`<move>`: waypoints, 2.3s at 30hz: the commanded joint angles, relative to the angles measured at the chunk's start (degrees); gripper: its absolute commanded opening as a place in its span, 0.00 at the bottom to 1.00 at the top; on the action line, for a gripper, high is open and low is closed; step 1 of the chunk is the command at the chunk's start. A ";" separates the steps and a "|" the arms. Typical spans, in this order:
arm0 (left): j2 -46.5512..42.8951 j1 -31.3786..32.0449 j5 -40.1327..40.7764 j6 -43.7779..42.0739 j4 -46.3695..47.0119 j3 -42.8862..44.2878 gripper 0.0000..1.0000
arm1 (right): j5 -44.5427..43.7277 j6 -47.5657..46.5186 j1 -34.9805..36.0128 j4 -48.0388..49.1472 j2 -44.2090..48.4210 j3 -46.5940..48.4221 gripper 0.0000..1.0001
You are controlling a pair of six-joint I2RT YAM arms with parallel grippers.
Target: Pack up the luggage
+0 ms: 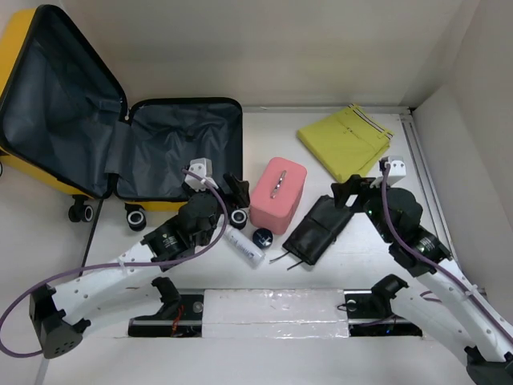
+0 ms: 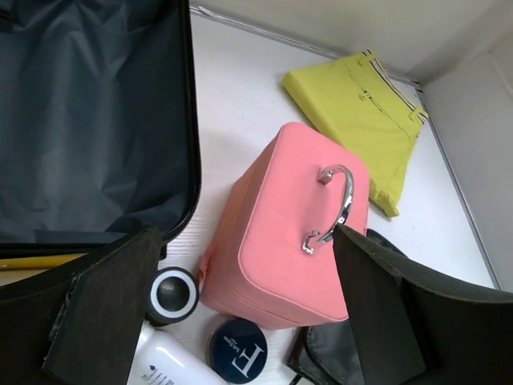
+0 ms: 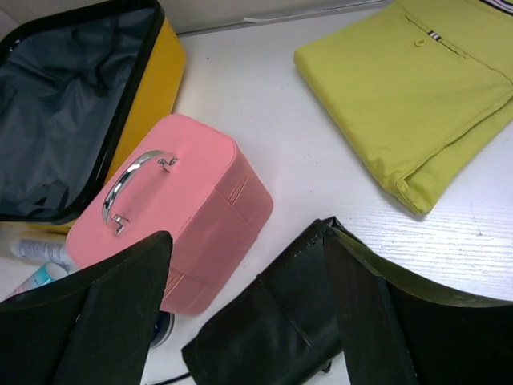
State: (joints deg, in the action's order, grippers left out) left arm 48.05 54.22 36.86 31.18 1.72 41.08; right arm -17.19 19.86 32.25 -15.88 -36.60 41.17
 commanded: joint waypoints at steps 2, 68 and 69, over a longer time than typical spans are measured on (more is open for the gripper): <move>2.04 -0.08 -2.23 -1.56 3.65 2.24 0.84 | -2.49 1.94 -0.08 2.78 0.56 0.49 0.82; 47.22 -31.68 -20.14 -21.60 -14.02 70.72 0.00 | 7.34 4.40 -0.08 15.70 0.56 -8.38 0.47; 47.22 -33.63 -21.03 -22.21 -14.02 70.72 0.00 | 7.35 4.40 0.44 16.23 0.56 -9.43 0.47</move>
State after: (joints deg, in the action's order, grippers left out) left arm 98.80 26.44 18.50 10.90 -15.18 112.86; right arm -12.21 23.07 32.27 -5.39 -36.16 33.04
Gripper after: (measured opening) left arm 0.058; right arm 0.474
